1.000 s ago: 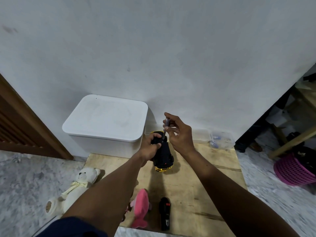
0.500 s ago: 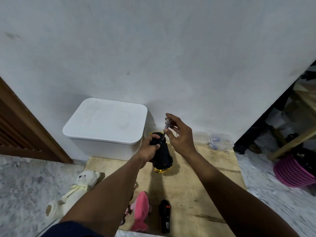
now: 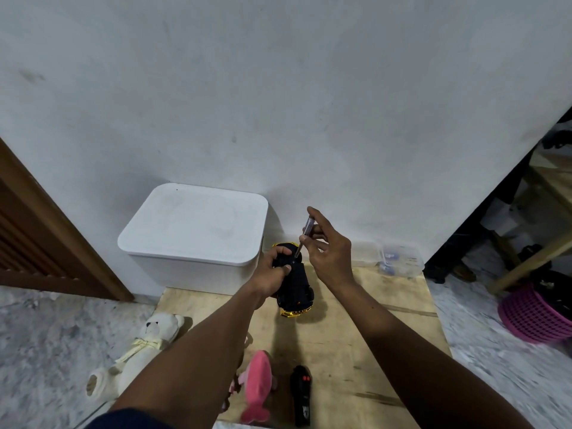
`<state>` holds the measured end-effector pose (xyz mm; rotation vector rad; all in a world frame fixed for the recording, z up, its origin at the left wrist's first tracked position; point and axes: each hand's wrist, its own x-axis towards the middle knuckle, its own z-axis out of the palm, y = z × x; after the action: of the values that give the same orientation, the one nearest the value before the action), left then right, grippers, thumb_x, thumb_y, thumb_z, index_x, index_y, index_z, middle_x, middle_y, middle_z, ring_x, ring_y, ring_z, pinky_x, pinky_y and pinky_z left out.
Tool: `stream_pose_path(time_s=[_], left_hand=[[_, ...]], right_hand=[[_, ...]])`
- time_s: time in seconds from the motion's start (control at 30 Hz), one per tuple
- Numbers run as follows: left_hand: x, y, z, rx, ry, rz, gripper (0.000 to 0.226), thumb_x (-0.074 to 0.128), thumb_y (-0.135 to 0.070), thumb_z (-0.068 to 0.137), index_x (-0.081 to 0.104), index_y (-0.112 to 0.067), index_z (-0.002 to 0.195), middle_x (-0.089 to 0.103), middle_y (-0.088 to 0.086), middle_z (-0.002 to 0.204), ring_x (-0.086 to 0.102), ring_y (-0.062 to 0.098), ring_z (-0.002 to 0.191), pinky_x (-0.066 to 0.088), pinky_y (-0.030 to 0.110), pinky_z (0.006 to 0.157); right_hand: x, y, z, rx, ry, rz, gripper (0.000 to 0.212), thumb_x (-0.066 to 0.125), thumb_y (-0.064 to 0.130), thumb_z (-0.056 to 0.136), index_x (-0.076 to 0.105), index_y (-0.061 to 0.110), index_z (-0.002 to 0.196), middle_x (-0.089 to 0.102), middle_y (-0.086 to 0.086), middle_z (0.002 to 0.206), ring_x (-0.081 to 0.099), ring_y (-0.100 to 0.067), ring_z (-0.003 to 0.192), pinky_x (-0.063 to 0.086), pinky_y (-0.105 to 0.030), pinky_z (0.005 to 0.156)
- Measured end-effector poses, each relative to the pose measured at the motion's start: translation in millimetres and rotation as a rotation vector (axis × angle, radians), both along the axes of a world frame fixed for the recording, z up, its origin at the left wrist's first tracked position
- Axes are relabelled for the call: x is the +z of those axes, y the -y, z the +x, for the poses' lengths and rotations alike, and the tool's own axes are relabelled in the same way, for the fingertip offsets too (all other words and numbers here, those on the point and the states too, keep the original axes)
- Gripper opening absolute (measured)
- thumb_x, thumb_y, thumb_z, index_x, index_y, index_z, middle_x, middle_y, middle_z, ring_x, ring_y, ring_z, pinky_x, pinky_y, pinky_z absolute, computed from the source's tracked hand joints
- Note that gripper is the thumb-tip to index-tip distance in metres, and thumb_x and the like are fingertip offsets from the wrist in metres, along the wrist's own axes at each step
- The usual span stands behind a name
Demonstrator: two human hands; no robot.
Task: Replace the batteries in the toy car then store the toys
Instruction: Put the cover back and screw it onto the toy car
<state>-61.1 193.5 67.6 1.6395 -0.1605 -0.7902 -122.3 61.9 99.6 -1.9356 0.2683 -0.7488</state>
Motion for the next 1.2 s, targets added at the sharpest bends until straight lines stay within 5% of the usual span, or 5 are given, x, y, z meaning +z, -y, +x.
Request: stream_pose_path(time_s=[0.23, 0.37, 0.83, 0.97, 1.2], left_hand=[[4, 0, -2, 0.0, 0.021, 0.009, 0.031, 0.047, -0.004, 0.099, 0.055, -0.026, 0.12, 0.059, 0.005, 0.125, 0.061, 0.021, 0.098, 0.058, 0.043, 0.079], [6, -2, -4, -0.005, 0.024, 0.011, 0.031, 0.047, -0.004, 0.099, 0.055, -0.026, 0.12, 0.06, 0.006, 0.124, 0.061, 0.022, 0.1, 0.057, 0.046, 0.082], [17, -5, -3, -0.019, 0.037, 0.009, 0.032, 0.046, -0.004, 0.099, 0.055, -0.026, 0.119, 0.06, 0.004, 0.122, 0.062, 0.024, 0.101, 0.057, 0.051, 0.085], [17, -6, -1, -0.026, 0.036, 0.017, 0.032, 0.046, -0.005, 0.098, 0.055, -0.027, 0.119, 0.061, 0.004, 0.121, 0.063, 0.022, 0.097, 0.057, 0.049, 0.084], [17, -8, 3, -0.016, 0.039, 0.025, 0.032, 0.047, -0.006, 0.099, 0.055, -0.03, 0.118, 0.062, 0.002, 0.118, 0.063, 0.022, 0.097, 0.058, 0.049, 0.083]], right_hand=[[6, -2, 0, -0.008, 0.002, 0.015, 0.066, 0.068, 0.0, 0.087, 0.053, 0.042, 0.135, 0.07, 0.006, 0.107, 0.068, -0.006, 0.091, 0.059, -0.023, 0.079], [9, 0, -1, 0.057, 0.009, 0.032, 0.069, 0.06, -0.007, 0.088, 0.053, 0.04, 0.137, 0.067, 0.002, 0.123, 0.066, -0.011, 0.111, 0.055, -0.027, 0.095], [22, -3, 1, -0.001, 0.032, -0.028, 0.058, 0.07, -0.002, 0.084, 0.061, 0.03, 0.132, 0.07, 0.003, 0.102, 0.069, -0.011, 0.084, 0.058, -0.03, 0.085], [23, -4, 1, 0.057, 0.048, -0.009, 0.063, 0.065, -0.007, 0.086, 0.057, 0.032, 0.135, 0.069, 0.001, 0.119, 0.066, -0.012, 0.11, 0.053, -0.033, 0.1], [20, -7, 3, 0.023, 0.072, -0.013, 0.054, 0.07, -0.003, 0.085, 0.062, 0.022, 0.133, 0.07, -0.003, 0.106, 0.069, -0.011, 0.095, 0.058, -0.032, 0.089]])
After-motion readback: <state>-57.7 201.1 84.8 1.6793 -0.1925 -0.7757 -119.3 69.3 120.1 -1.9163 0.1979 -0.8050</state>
